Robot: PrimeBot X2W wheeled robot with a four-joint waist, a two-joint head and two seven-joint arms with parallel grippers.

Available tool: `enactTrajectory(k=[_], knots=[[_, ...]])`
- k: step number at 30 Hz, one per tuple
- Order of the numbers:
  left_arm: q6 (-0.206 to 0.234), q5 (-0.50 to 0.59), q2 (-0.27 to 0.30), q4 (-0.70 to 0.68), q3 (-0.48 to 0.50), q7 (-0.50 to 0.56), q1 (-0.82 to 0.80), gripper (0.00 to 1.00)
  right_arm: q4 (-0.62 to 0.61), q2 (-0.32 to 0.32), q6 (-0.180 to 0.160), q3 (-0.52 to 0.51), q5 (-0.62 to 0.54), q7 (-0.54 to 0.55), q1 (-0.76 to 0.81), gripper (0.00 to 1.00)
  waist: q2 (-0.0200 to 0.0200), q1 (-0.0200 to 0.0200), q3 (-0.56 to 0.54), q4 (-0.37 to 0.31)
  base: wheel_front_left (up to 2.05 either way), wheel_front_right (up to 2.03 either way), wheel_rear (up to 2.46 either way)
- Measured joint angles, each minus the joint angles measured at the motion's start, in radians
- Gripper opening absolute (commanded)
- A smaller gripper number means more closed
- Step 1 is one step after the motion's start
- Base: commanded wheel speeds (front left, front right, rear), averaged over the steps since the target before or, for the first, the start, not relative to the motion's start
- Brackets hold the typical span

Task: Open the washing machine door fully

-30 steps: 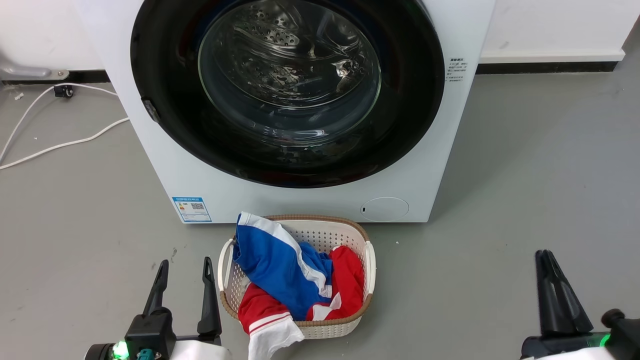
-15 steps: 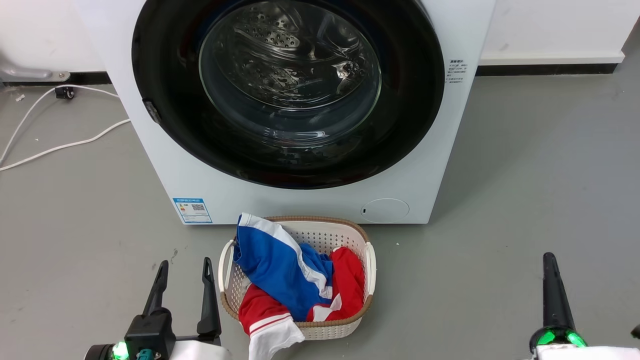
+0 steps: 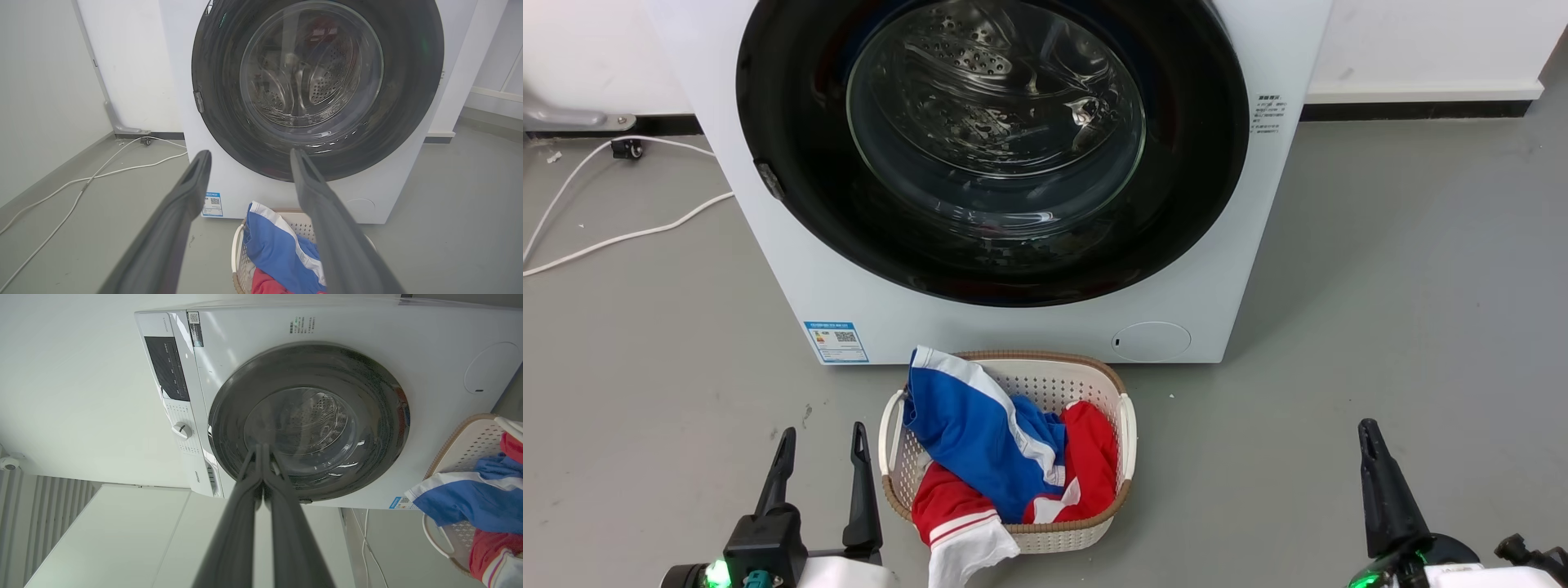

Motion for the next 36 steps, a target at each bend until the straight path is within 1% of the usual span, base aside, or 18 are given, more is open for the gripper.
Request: enactTrajectory(k=[4,10,16,24,27,30,36], knots=[[0.001,0.000,0.000,0.000,0.000,0.000,0.000,1.00,-0.004,-0.002,0.000,-0.034,0.056,0.070,0.014,0.00,0.0000,0.0000,0.002,0.002,0.00,0.00,0.00],[0.012,0.006,0.000,0.000,0.000,0.000,0.000,1.00,0.015,-0.001,0.000,-0.065,0.059,0.135,0.030,0.00,0.0000,0.0000,0.003,0.003,0.00,0.00,0.00],[0.018,0.015,0.000,0.000,-0.002,0.000,0.000,1.00,0.025,0.005,0.000,-0.072,0.047,0.166,0.032,0.00,0.0000,0.0000,0.006,0.004,0.00,0.00,0.00],[0.022,0.027,0.000,-0.004,-0.001,0.000,-0.001,1.00,0.030,0.010,0.000,-0.101,0.039,0.174,0.017,0.00,0.0000,0.0000,0.017,0.007,0.00,0.00,0.00],[0.023,0.030,0.000,-0.006,0.000,0.000,-0.005,1.00,0.038,0.011,0.000,-0.137,0.033,0.173,-0.021,0.00,0.0000,0.0000,0.030,0.008,0.00,0.00,0.00],[0.023,0.034,0.000,-0.009,0.003,0.000,-0.016,1.00,0.054,0.004,0.000,-0.194,0.032,0.173,-0.081,0.00,0.0000,0.0000,0.046,0.011,0.00,0.00,0.00],[0.022,0.043,0.000,-0.018,0.002,0.000,-0.047,1.00,0.109,-0.065,0.000,-0.301,0.026,0.189,-0.249,0.00,0.0000,0.0000,0.092,0.020,0.00,0.00,0.00]])
